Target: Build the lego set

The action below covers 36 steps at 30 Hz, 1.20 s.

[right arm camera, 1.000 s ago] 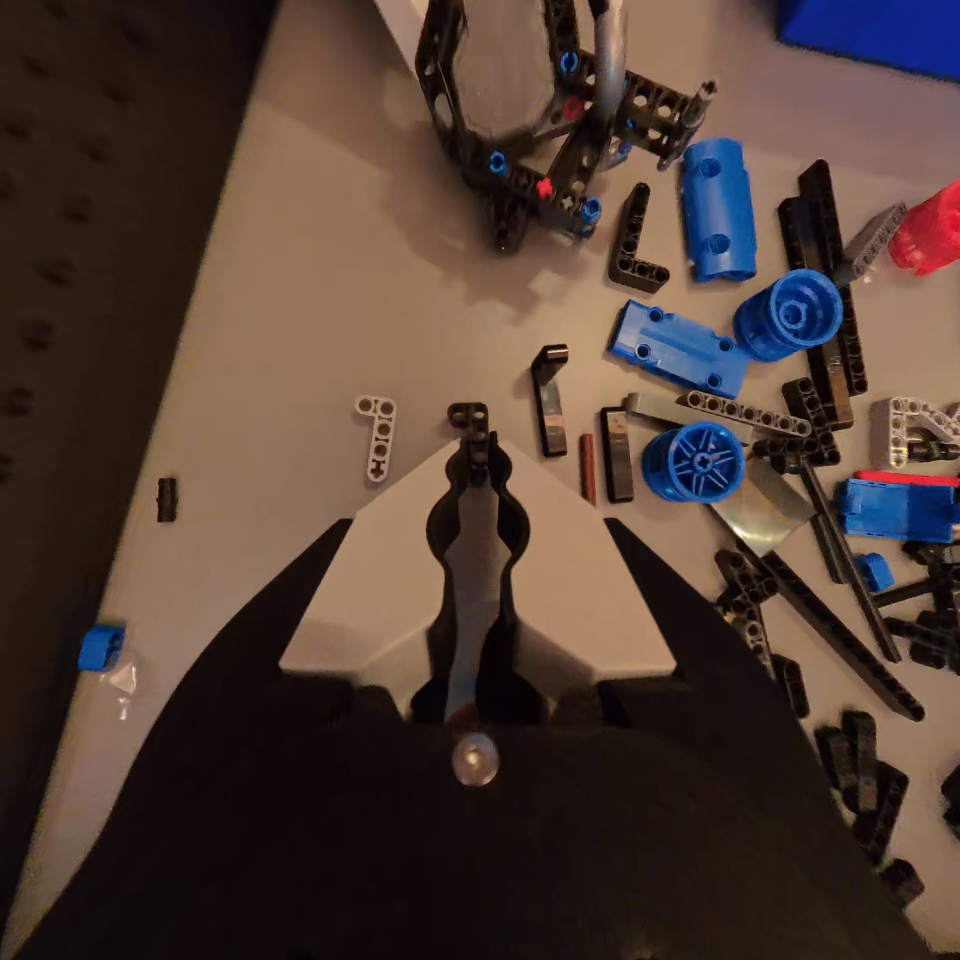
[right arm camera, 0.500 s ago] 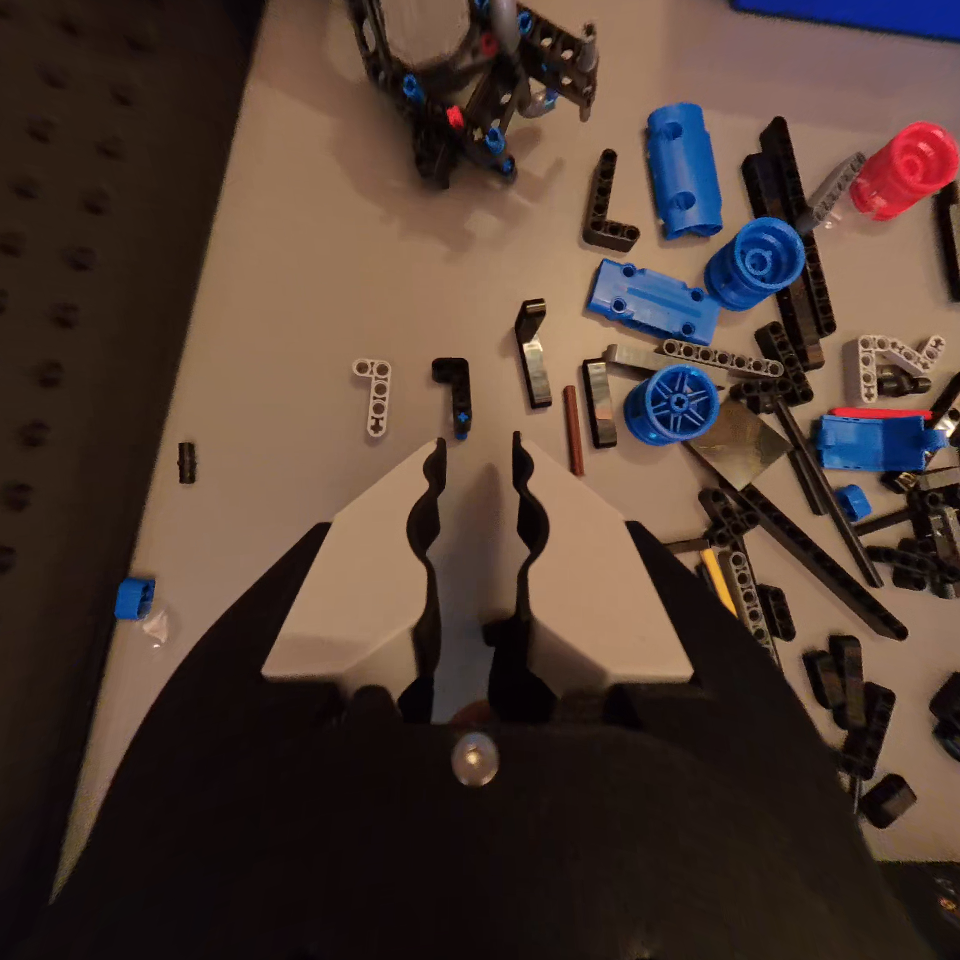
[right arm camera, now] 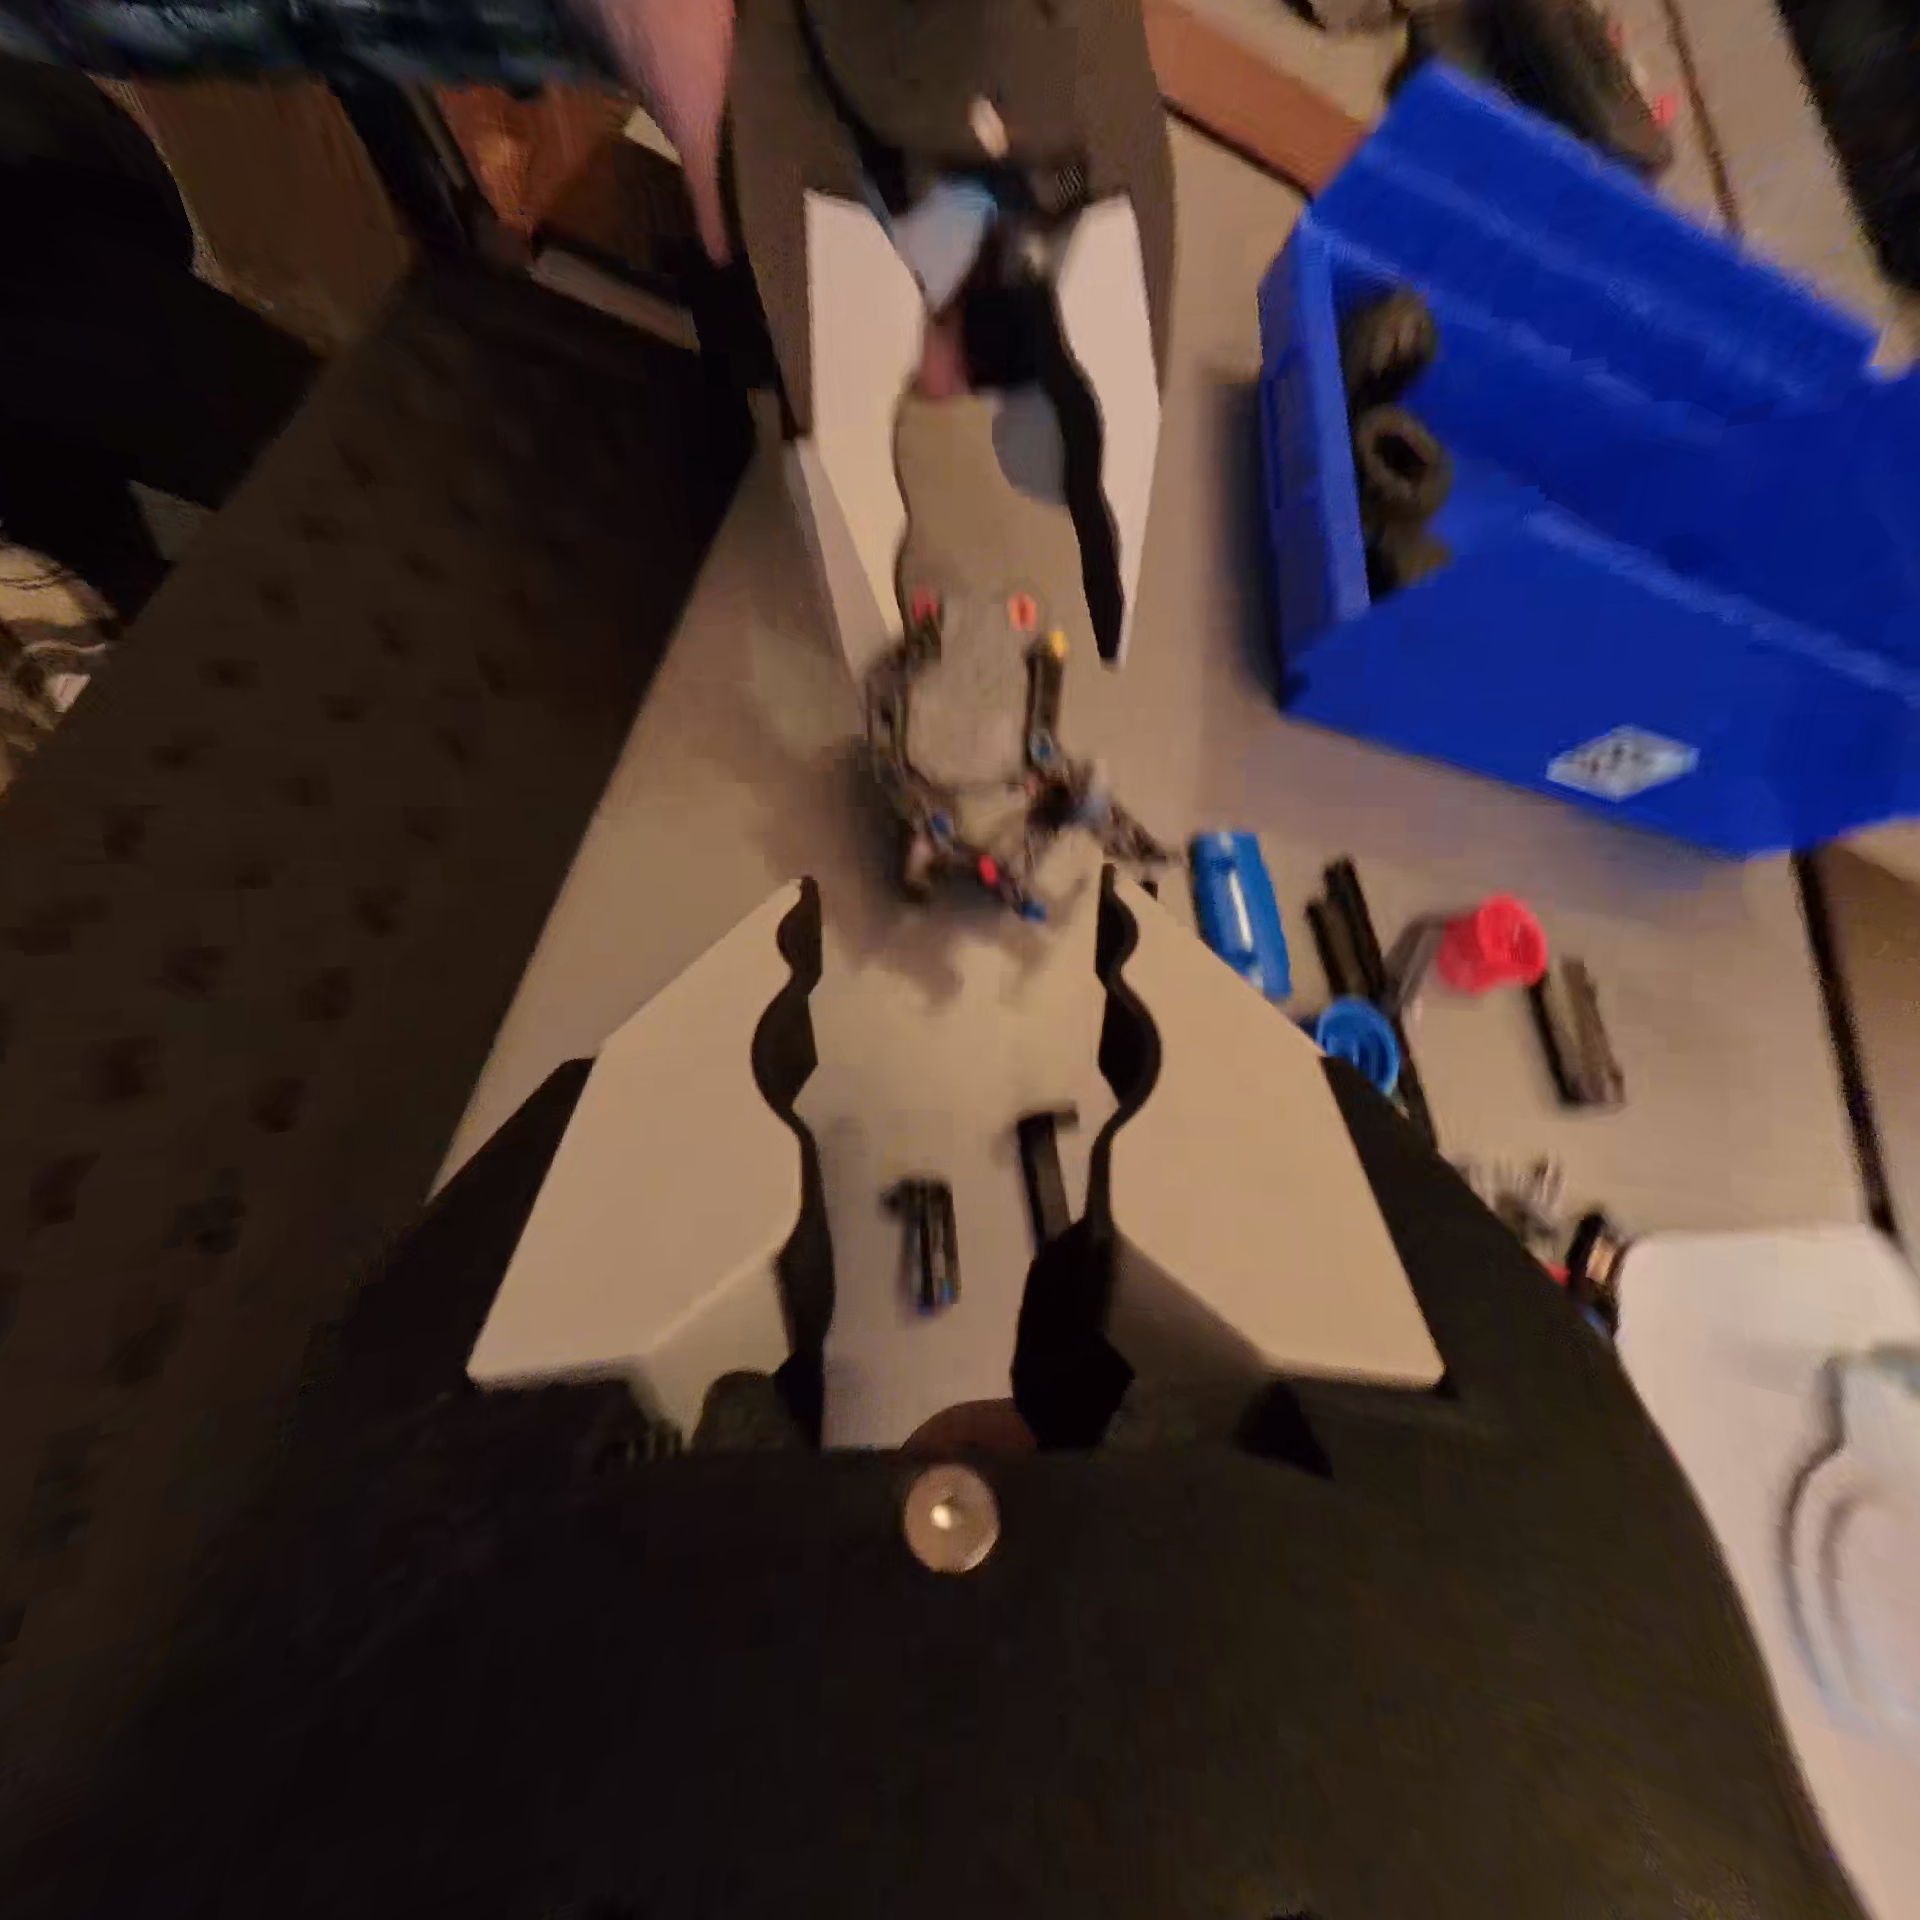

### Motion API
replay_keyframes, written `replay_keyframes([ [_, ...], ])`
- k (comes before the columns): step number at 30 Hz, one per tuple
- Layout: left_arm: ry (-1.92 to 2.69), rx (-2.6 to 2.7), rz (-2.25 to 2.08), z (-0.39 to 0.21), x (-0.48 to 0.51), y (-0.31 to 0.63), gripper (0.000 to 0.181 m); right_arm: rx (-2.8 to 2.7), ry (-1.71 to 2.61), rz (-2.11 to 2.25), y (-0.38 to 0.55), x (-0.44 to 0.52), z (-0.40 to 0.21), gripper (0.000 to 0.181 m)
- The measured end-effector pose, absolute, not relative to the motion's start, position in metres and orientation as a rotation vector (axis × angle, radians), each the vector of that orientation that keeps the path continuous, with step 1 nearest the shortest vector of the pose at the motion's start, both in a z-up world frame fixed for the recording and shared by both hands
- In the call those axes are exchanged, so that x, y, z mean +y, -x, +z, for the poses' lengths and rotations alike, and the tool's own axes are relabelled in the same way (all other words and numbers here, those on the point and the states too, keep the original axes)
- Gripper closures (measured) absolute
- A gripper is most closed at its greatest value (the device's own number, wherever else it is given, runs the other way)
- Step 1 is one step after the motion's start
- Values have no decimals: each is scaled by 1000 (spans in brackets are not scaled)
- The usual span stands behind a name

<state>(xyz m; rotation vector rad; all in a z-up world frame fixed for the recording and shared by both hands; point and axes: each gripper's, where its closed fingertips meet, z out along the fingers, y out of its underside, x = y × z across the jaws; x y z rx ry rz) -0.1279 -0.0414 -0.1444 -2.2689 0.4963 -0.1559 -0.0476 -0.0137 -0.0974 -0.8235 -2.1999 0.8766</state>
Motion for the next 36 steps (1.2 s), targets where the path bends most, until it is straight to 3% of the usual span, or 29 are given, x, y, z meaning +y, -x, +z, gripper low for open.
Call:
replay_keyframes([
  [2,2265,471,-176,-144,-36,123,104,-2200,728,785,67,-32,-105,122],
  [3,2270,452,-163,-144,-34,123,104,-2204,697,713,77,-34,-112,129],
  [6,2280,418,-93,-146,-31,129,116,-2270,667,654,90,-39,-133,175],
  [7,2292,433,-123,-148,-35,126,100,-2278,686,659,93,-37,-136,174],
  [14,2298,455,-147,-143,-47,130,103,-2318,782,801,98,-31,-136,175],
  [17,2279,482,-92,-139,-45,129,103,-2333,776,823,100,-35,-136,145],
  [21,2222,484,8,-128,-43,129,106,-2297,785,850,89,-22,-114,142],
  [28,2043,686,21,-88,-20,62,131,-2259,1061,768,14,60,-106,158],
  [36,2191,898,103,-141,36,5,156,-2304,1159,755,-9,65,-158,159],
])
